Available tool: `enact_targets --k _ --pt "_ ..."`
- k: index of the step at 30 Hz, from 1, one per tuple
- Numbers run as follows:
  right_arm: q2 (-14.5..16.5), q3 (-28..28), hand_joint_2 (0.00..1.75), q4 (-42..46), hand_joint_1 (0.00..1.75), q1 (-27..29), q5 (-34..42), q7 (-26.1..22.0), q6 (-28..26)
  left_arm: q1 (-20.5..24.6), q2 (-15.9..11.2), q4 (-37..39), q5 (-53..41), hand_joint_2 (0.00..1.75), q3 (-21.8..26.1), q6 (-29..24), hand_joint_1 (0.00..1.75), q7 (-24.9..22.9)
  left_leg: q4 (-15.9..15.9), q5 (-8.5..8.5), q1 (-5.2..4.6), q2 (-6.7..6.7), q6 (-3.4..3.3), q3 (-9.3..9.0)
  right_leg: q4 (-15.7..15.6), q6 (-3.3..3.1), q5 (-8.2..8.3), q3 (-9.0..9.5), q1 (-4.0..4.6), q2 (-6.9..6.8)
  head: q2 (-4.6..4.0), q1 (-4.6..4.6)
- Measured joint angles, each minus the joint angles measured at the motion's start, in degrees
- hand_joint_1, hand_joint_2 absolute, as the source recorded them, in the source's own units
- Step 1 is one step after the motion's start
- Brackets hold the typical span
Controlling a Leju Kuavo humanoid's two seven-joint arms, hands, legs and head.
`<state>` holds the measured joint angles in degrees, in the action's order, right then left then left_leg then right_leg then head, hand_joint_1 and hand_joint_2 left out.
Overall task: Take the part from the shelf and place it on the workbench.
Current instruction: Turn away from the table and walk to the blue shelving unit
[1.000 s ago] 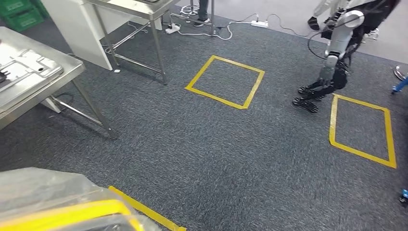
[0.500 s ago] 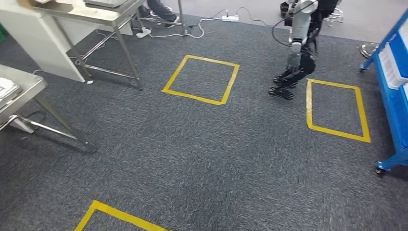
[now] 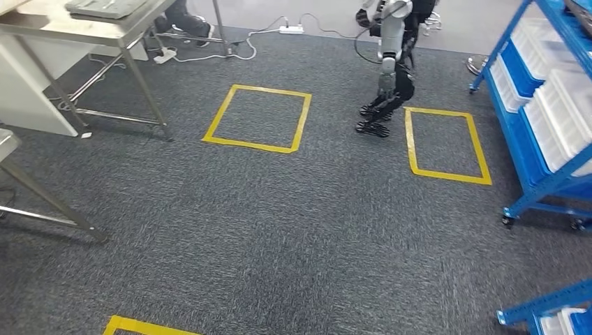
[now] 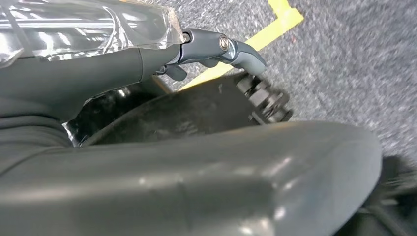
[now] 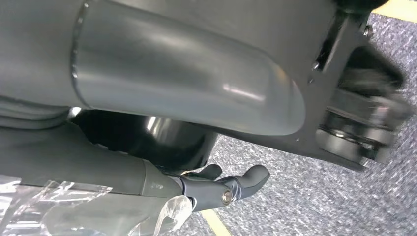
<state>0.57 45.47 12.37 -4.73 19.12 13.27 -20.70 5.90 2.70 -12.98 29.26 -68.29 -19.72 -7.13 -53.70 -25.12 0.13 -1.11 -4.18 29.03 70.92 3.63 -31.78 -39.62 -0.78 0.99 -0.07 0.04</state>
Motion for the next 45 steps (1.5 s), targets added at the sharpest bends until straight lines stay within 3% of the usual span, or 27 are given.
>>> enact_targets --k 1,2,4,6,7,9,11,14,16,17,18,21,22,24,26,27,28,30,31,32,33,35,37,39,41,43,45 --pt "0.00 0.15 0.00 0.00 0.00 -0.03 -0.21 0.25 0.16 -0.07 -0.03 0.03 0.27 0.00 0.01 -0.10 0.00 -0.06 -0.01 -0.02 0.00 -0.66 0.02 0.01 0.88 0.15 0.08 -0.23 -0.09 -0.17 0.00 0.00" --pt "-0.01 0.31 0.00 0.00 0.00 -0.03 -0.42 0.51 0.28 -0.10 -0.05 0.05 0.55 0.00 0.01 -0.20 0.00 -0.06 -0.04 -0.05 0.04 -1.23 0.08 -0.01 -0.63 0.26 1.19 0.76 -0.19 -0.38 0.00 0.01" --pt "0.01 0.68 0.00 0.01 0.00 -0.08 -0.77 0.78 0.39 -0.07 -0.08 0.08 0.98 0.00 0.00 -0.25 0.00 0.03 -0.16 -0.26 0.04 -2.24 0.44 -0.16 -8.50 0.44 4.47 5.21 -0.34 -2.09 0.00 0.02" --pt "0.07 1.11 0.00 0.02 0.00 -0.22 -0.93 0.44 0.14 -0.08 -0.16 0.13 1.18 0.00 0.02 -0.21 0.00 0.27 -0.46 -0.66 -0.25 -3.10 1.15 -0.22 -14.60 -0.14 6.16 8.40 -0.17 -3.69 0.00 -0.03" --pt "0.12 1.32 0.00 0.02 0.00 -0.25 -1.01 0.13 -0.07 -0.08 -0.21 0.16 1.24 0.00 0.02 -0.17 0.00 0.38 -0.55 -0.80 -0.39 -3.51 1.50 -0.25 -15.61 -0.62 6.19 8.77 0.04 -3.93 0.00 -0.08" --pt "0.15 1.65 0.00 0.02 0.00 -0.19 -1.04 -0.60 -0.42 -0.02 -0.25 0.17 1.43 0.00 0.03 -0.09 0.00 0.51 -0.62 -0.93 -0.27 -4.33 2.09 -0.33 -15.77 -1.70 6.39 8.55 0.28 -2.80 0.00 -0.15" --pt "0.15 1.86 0.00 0.02 0.00 -0.16 -1.10 -1.31 -0.74 0.10 -0.25 0.17 1.57 0.00 0.02 0.02 0.00 0.52 -2.42 -2.31 0.12 -3.18 2.70 0.24 -15.91 -2.47 6.70 8.42 0.26 -1.89 -0.01 -0.19" --pt "0.13 2.11 0.00 0.02 0.00 -0.23 -1.19 -1.97 -1.10 0.10 -0.25 0.19 1.61 0.00 0.03 0.04 0.00 0.63 -13.41 -8.07 0.31 -0.13 3.15 5.02 -15.94 -3.22 7.05 8.10 0.30 -0.48 -0.01 -0.34" --pt "0.13 2.26 0.00 0.02 0.00 -0.21 -1.14 -2.06 -1.15 0.09 -0.26 0.20 1.61 0.00 0.04 0.04 0.00 0.72 -18.62 -9.41 0.25 0.37 3.00 7.48 -15.93 -3.37 7.17 7.97 0.54 0.71 0.00 -0.39" --pt "0.14 2.32 0.00 0.02 0.00 -0.16 -1.10 -2.06 -1.13 0.09 -0.26 0.20 1.60 0.00 0.04 0.06 0.00 0.74 -17.87 -8.37 0.19 0.57 2.73 7.18 -15.92 -3.36 7.21 7.99 0.67 1.33 0.00 -0.41" --pt "0.14 2.38 0.00 0.02 0.00 -0.12 -1.01 -2.06 -1.05 0.08 -0.27 0.20 1.58 0.00 0.05 0.07 0.00 0.78 -14.84 -6.45 0.10 0.95 2.35 5.83 -15.91 -3.31 7.27 8.04 0.73 2.01 0.00 -0.42" --pt "0.14 2.64 0.00 0.02 0.00 -0.19 -0.50 -2.06 -0.57 0.02 -0.26 0.20 1.29 0.00 0.04 0.11 0.00 0.99 -3.29 -1.38 -0.15 3.98 1.48 0.85 -15.79 -2.86 7.52 7.84 0.92 3.80 0.00 -0.42" --pt "0.13 2.69 0.00 0.02 0.00 -0.22 -0.29 -2.06 -0.40 -0.01 -0.25 0.20 1.15 0.00 0.03 0.10 0.00 1.07 -1.75 -0.95 -0.24 4.54 1.37 0.30 -15.78 -2.63 7.64 7.66 0.93 4.29 0.00 -0.40" --pt "0.04 2.75 0.00 0.02 0.00 -0.14 -0.01 -2.05 -0.21 0.02 -0.17 0.20 0.97 0.00 0.03 -0.11 0.00 1.26 -1.33 -0.77 -0.42 3.80 0.98 0.33 -15.88 -2.03 7.91 7.32 0.83 5.19 0.00 -0.35" --pt "-0.07 2.83 0.00 0.02 0.00 -0.03 0.15 -1.84 0.02 0.14 -0.01 0.20 0.92 0.00 0.03 -0.63 0.00 1.46 -1.01 -0.36 -0.46 2.74 0.22 0.32 -14.65 -1.49 7.03 6.66 0.74 3.88 0.00 -0.30" --pt "-0.14 2.86 0.00 0.01 0.00 -0.07 0.21 -1.68 0.17 0.16 0.10 0.20 0.93 0.00 0.03 -0.88 0.00 1.53 -0.85 -0.21 -0.42 2.15 -0.16 0.34 -12.51 -1.25 5.63 5.73 0.74 2.59 0.00 -0.25" --pt "-0.22 2.89 0.00 0.01 0.00 -0.14 0.25 -1.53 0.30 0.12 0.16 0.20 0.94 0.00 0.03 -1.05 0.00 1.57 -0.82 -0.16 -0.48 1.51 -0.40 0.39 -9.06 -1.03 3.59 4.27 0.74 1.16 0.00 -0.21" --pt "-0.43 2.90 0.00 0.00 0.00 -0.28 0.40 -1.34 0.43 -0.09 0.24 0.20 0.90 0.00 0.04 -1.15 0.00 1.74 -0.83 -0.19 -0.59 0.11 -0.61 0.56 -1.09 -0.56 -0.22 0.83 0.70 0.04 0.00 -0.16" --pt "-0.52 2.90 0.00 0.00 0.00 -0.31 0.49 -1.27 0.41 -0.16 0.25 0.20 0.84 0.00 0.04 -1.14 0.00 1.91 -0.84 -0.20 -0.62 -0.61 -0.62 0.63 1.21 -0.41 -0.93 -0.06 0.67 -0.10 0.00 -0.16" --pt "-0.63 2.90 0.00 0.00 0.00 -0.29 0.57 -1.21 0.34 -0.16 0.27 0.20 0.78 0.00 0.03 -1.13 0.00 2.10 -0.85 -0.20 -0.62 -1.23 -0.61 0.64 1.20 -0.35 -0.50 0.22 0.66 -0.22 0.00 -0.15" --pt "-0.74 2.90 0.00 0.00 0.00 -0.27 0.63 -1.15 0.27 -0.13 0.32 0.20 0.73 0.00 0.03 -1.11 0.00 2.27 -0.86 -0.22 -0.62 -1.81 -0.58 0.60 -1.29 -0.38 0.91 1.75 0.67 -0.54 0.00 -0.15" --pt "-0.91 2.91 0.00 0.01 0.00 -0.24 0.64 -1.12 0.11 -0.05 0.49 0.20 0.71 0.00 0.03 -1.12 0.00 2.45 -0.91 -0.35 -0.81 -2.77 -0.39 0.41 -10.00 -0.74 4.27 6.61 0.89 -2.97 0.00 -0.15" --pt "-1.02 2.92 0.00 0.02 0.00 -0.31 0.67 -1.29 -0.06 -0.03 0.61 0.20 0.71 0.00 0.03 -1.13 0.00 2.50 -1.02 -0.54 -1.14 -3.63 0.02 0.30 -15.54 -1.45 5.78 9.35 1.23 -4.90 0.00 -0.16" --pt "-1.13 2.93 0.00 0.02 0.00 -0.30 0.77 -1.77 -0.29 0.07 0.68 0.20 0.71 0.00 0.03 -1.14 0.00 2.52 -1.04 -0.65 -1.27 -4.58 0.51 0.22 -16.25 -2.11 5.94 9.34 1.40 -4.22 0.00 -0.17" --pt "-1.20 2.97 0.00 0.02 0.00 -0.28 0.87 -2.14 -0.34 0.25 0.78 0.20 0.73 0.00 0.03 -1.22 0.00 2.52 -2.14 -1.47 -1.04 -3.86 1.21 0.45 -16.50 -2.70 6.28 9.29 1.12 -3.14 0.00 -0.20" --pt "-1.19 3.04 0.00 0.02 0.00 -0.38 1.09 -1.92 -0.04 0.30 0.85 0.20 0.95 0.00 0.03 -1.38 0.00 2.43 -7.27 -4.46 -0.63 -1.34 2.02 2.58 -16.68 -3.29 6.68 9.24 0.76 -2.03 0.00 -0.33" --pt "-1.15 3.09 0.00 0.02 0.00 -0.42 1.55 -1.51 0.21 0.20 0.89 0.20 1.17 0.00 0.03 -1.38 0.00 2.20 -15.23 -8.06 -0.25 0.12 2.55 6.27 -16.65 -3.55 6.87 9.00 0.71 -0.72 0.00 -0.44"
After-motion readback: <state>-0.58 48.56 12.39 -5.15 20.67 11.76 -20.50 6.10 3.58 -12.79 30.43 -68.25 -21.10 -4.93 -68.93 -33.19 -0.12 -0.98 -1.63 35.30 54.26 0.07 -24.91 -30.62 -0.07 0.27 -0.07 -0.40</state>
